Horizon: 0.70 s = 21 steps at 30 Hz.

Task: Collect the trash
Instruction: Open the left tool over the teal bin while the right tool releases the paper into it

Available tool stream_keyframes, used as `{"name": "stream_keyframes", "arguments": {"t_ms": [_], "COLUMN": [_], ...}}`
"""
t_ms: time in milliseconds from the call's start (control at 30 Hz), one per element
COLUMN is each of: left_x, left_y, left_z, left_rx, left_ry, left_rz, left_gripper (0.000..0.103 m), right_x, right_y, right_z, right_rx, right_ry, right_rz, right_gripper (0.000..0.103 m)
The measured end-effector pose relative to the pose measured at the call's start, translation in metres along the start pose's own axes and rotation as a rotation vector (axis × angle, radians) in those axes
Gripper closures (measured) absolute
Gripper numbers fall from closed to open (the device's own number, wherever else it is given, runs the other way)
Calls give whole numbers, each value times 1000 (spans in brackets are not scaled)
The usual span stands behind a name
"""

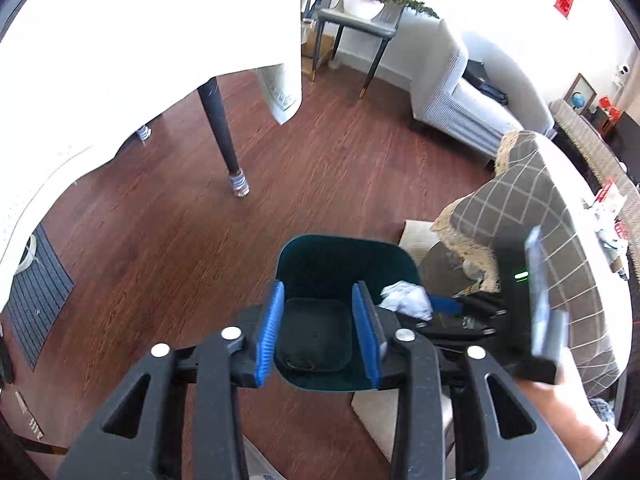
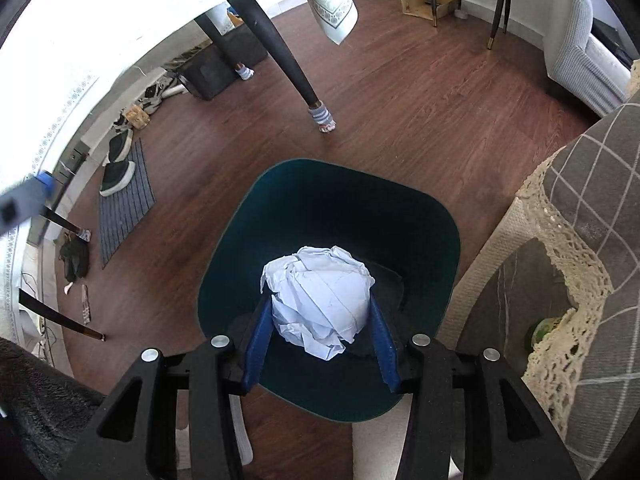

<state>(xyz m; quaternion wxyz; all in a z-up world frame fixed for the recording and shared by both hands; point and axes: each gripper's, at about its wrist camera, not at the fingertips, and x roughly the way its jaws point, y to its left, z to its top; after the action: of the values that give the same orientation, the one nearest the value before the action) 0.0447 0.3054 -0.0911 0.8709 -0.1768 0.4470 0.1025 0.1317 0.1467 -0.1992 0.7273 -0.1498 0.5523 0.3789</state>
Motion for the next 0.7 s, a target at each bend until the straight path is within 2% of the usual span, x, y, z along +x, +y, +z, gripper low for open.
{"name": "stream_keyframes", "arguments": {"t_ms": [200, 467, 700], "left_x": [-17, -32, -50], "left_y": [-6, -15, -37], "left_z": [7, 16, 23], "left_rx": [26, 39, 83], "left_ry": [-33, -73, -126], "left_rz": [-26, -33, -37], "left_gripper": [71, 72, 72], "right_x": [10, 5, -32], "right_y": [1, 5, 8], "right_z": [-6, -10, -13], "right_rx": [-16, -67, -107], "right_ry": [17, 11, -51], "right_rz": [-47, -68, -22], "right_gripper": [40, 40, 40]}}
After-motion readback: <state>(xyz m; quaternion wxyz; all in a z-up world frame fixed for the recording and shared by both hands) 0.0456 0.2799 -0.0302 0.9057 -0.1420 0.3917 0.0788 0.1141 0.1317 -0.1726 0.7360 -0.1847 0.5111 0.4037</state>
